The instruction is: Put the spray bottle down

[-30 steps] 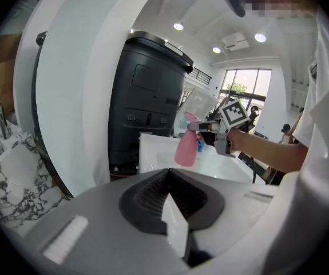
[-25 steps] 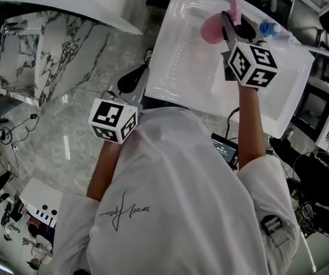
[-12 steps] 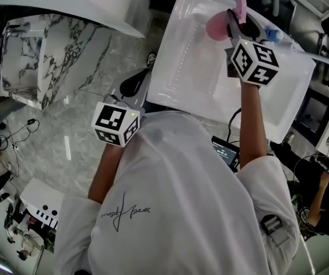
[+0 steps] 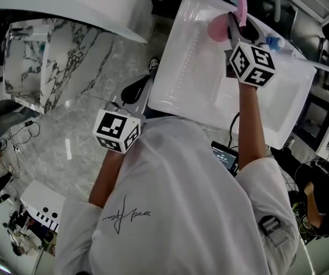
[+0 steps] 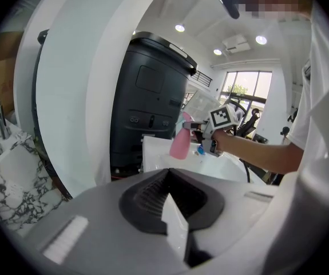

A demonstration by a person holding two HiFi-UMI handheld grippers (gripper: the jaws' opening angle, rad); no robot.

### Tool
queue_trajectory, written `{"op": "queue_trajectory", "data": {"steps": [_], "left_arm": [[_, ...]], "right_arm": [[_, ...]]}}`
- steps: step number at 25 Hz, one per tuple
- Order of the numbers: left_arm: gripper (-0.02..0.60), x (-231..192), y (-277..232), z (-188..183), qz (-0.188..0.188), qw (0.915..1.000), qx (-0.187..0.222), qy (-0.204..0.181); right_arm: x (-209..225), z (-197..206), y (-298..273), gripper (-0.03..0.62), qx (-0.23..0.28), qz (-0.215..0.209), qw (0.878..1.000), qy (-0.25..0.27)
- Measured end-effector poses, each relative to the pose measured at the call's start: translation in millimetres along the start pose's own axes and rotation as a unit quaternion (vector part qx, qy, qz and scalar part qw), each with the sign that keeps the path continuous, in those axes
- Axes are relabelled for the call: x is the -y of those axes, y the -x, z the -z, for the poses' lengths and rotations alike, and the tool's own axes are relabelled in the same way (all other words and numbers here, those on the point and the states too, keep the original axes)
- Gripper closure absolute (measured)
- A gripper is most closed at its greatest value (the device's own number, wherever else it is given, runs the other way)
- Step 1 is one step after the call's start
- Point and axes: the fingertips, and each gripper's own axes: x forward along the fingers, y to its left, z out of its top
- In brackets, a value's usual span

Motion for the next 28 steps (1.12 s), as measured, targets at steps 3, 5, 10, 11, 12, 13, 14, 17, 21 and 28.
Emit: {"op": "queue_trajectory", "data": {"steps": [3,5,10,11,12,13,14,17,21,28], "left_arm": [[0.529,-2.9,0.0,-0.3,-0.001,1.0,-0.001,0.001],[0.529,-4.0,0.2,0.5,-0.002,1.0,-0.002,0.001],[0.529,-7.9,1.8,3.0,-0.002,1.0,-0.005,0.001],[0.529,-10.0,2.7,3.0,-0.003,1.0,-0.006,0.001],[0.529,-11.8,3.4,2.9,-0.004,1.0,-0.007,0.001],[0.529,-13.0,3.6,2.8,-0.004,1.0,-0.008,0.002],[0.529,-13.3,3.3,2.9,-0.005,1.0,-0.008,0.002],[0.529,-11.6,1.8,4.2,-0.004,0.9999,-0.009,0.004],[0.529,-13.2,1.6,6.0,-0.002,0.9999,-0.012,0.006],[0.529,-14.9,3.8,10.4,-0.001,0.9998,-0.016,0.009]], "right_arm": [[3.5,1.6,-5.2,0.467,0.005,0.006,1.0,0.001],[7.3,2.1,-6.7,0.467,0.009,0.011,1.0,0.0],[15.4,-1.9,-10.2,0.467,0.031,0.025,0.999,-0.001],[14.8,-2.8,-12.1,0.467,0.036,0.026,0.999,-0.001],[14.0,-3.4,-14.2,0.467,0.042,0.026,0.999,-0.001],[13.8,-3.9,-16.2,0.467,0.048,0.027,0.998,-0.001],[14.5,-3.9,-17.7,0.467,0.054,0.028,0.998,0.0],[18.6,-2.2,-18.8,0.468,0.067,0.032,0.997,0.004],[18.7,-1.7,-20.9,0.468,0.086,0.035,0.996,0.018],[15.9,2.0,-22.8,0.47,0.114,0.045,0.992,0.029]]}}
